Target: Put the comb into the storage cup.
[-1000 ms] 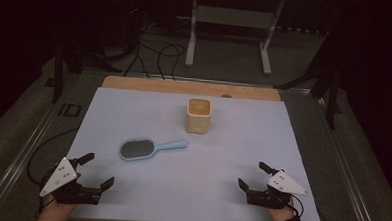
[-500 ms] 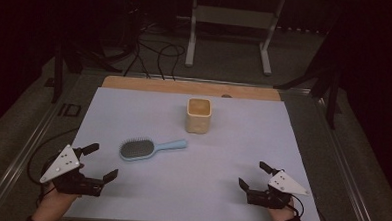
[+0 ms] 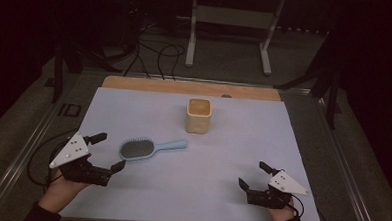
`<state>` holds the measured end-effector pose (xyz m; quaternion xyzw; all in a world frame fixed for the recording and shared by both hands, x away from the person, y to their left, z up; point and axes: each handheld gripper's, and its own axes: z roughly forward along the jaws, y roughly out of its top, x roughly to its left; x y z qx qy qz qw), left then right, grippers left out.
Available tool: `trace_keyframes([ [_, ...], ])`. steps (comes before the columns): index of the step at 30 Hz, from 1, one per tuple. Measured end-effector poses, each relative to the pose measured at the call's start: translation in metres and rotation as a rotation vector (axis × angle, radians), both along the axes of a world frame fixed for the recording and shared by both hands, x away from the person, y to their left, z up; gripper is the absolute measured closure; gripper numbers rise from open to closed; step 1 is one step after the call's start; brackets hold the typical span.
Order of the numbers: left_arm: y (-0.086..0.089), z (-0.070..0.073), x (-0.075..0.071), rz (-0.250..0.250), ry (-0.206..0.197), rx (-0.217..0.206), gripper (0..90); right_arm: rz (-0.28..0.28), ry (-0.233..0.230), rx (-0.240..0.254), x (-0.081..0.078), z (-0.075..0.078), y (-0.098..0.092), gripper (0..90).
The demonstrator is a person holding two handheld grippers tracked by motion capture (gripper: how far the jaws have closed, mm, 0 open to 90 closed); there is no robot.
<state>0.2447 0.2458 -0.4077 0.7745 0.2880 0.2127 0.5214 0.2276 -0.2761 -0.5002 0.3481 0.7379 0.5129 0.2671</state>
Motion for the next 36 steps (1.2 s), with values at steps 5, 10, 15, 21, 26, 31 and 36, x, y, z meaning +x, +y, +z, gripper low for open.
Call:
trace_keyframes([
  [5, -0.007, 0.007, 0.007, -0.028, 0.004, 0.01, 0.0, 0.0, 0.001, 0.004, 0.0, 0.0, 0.0, 8.2],
  [10, -0.016, 0.016, 0.015, -0.053, 0.003, 0.033, 0.0, 0.003, 0.0, 0.006, 0.0, 0.0, 0.0, 8.2],
  [15, -0.028, 0.021, 0.025, -0.066, 0.009, 0.052, 0.0, 0.006, 0.0, 0.01, -0.001, 0.001, 0.0, 8.2],
  [21, -0.046, 0.02, 0.038, -0.075, 0.026, 0.076, 0.0, 0.007, 0.003, 0.018, 0.0, 0.001, 0.0, 8.2],
  [26, -0.061, 0.016, 0.049, -0.073, 0.044, 0.092, 0.0, 0.009, 0.004, 0.019, 0.0, 0.001, 0.001, 8.3],
  [31, -0.074, 0.01, 0.058, -0.067, 0.067, 0.096, 0.3, 0.014, 0.009, 0.027, -0.001, 0.001, 0.001, 8.2],
  [36, -0.086, 0.004, 0.063, -0.069, 0.075, 0.117, 1.1, 0.016, 0.005, 0.027, 0.0, 0.001, 0.001, 8.3],
])
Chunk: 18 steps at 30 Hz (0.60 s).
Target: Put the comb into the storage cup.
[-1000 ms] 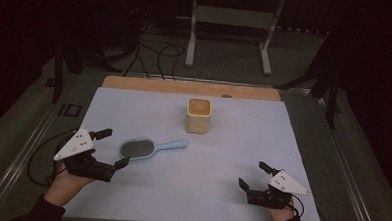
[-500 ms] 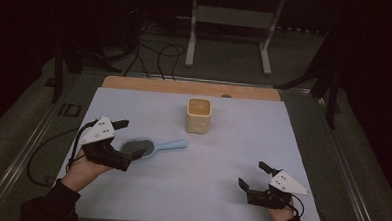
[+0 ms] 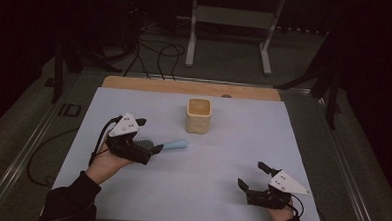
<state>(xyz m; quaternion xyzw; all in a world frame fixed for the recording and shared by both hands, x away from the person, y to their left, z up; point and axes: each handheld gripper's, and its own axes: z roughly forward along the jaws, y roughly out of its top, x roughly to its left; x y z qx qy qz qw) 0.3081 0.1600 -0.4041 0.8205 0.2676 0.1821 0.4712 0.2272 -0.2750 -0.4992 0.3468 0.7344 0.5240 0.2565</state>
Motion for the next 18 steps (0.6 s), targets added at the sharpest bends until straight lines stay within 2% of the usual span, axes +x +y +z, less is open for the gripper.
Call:
trace_keyframes([
  [11, -0.021, -0.022, 0.023, 0.02, 0.051, 0.011, 5.0, 0.008, 0.003, -0.001, 0.0, -0.001, 0.0, 8.3],
  [18, -0.031, -0.035, 0.038, 0.053, 0.086, 0.015, 12.1, 0.014, 0.005, 0.0, 0.0, -0.001, 0.0, 8.3],
])
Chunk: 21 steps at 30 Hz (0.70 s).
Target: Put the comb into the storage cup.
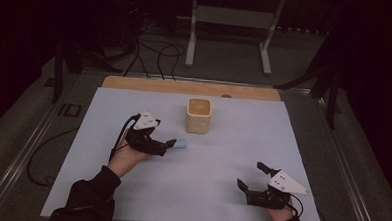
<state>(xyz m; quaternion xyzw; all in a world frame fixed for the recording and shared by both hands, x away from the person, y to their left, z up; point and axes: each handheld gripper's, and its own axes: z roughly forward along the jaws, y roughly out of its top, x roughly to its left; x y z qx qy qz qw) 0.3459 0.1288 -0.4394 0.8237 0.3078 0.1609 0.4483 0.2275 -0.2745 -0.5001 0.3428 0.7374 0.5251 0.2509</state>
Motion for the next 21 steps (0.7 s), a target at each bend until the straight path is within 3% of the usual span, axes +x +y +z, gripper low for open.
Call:
trace_keyframes([
  [6, -0.006, -0.011, 0.014, 0.035, 0.046, -0.013, 17.1, 0.003, -0.001, 0.003, 0.0, 0.0, 0.0, 8.3],
  [11, -0.013, -0.02, 0.021, 0.049, 0.083, 0.009, 21.7, 0.004, 0.0, 0.008, 0.0, 0.0, -0.001, 8.3],
  [17, -0.02, -0.029, 0.027, 0.074, 0.118, 0.019, 37.6, 0.005, 0.0, 0.01, 0.0, 0.0, -0.001, 8.3],
  [21, -0.025, -0.035, 0.031, 0.081, 0.139, 0.05, 46.6, 0.009, -0.002, 0.01, 0.0, 0.0, -0.001, 8.3],
])
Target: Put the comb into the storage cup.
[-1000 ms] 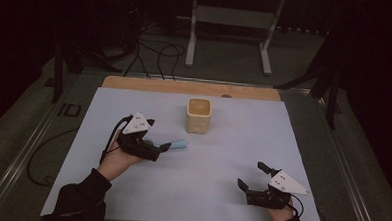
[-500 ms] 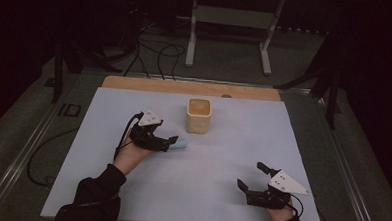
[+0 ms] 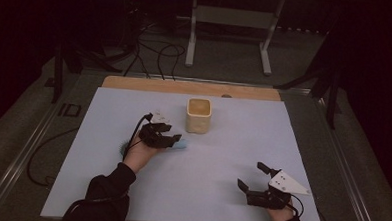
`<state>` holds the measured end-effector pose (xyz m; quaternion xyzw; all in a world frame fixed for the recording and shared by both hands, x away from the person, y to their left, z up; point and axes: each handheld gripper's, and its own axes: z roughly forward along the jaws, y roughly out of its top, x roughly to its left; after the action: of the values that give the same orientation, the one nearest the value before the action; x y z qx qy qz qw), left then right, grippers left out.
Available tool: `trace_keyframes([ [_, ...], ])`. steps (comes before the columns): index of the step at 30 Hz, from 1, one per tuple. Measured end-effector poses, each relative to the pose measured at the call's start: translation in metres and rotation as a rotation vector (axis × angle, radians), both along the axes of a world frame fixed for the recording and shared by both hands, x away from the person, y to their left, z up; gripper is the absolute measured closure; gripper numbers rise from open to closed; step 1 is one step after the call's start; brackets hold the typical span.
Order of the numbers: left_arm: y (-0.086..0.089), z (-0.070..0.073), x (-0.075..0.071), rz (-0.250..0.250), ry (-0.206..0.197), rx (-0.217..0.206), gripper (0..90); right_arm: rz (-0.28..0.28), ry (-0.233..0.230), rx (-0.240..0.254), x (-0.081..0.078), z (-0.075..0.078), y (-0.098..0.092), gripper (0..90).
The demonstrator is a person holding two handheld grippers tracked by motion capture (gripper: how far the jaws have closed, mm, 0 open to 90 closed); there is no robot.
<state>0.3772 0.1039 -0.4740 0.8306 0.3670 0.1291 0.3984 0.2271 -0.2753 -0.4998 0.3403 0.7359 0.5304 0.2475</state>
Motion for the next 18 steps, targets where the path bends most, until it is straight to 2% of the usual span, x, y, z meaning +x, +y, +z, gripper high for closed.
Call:
trace_keyframes([
  [8, -0.008, -0.01, 0.007, 0.034, 0.04, 0.037, 64.7, 0.003, 0.006, -0.004, 0.001, -0.001, 0.0, 8.4],
  [16, -0.011, -0.017, 0.014, 0.057, 0.089, 0.072, 88.7, 0.009, 0.007, -0.004, 0.0, -0.001, 0.0, 8.4],
  [17, -0.011, -0.017, 0.014, 0.057, 0.089, 0.072, 89.5, 0.009, 0.007, -0.004, 0.0, -0.001, 0.0, 8.4],
  [18, -0.013, -0.019, 0.015, 0.052, 0.108, 0.083, 89.8, 0.009, 0.008, -0.004, 0.0, -0.001, 0.001, 8.4],
])
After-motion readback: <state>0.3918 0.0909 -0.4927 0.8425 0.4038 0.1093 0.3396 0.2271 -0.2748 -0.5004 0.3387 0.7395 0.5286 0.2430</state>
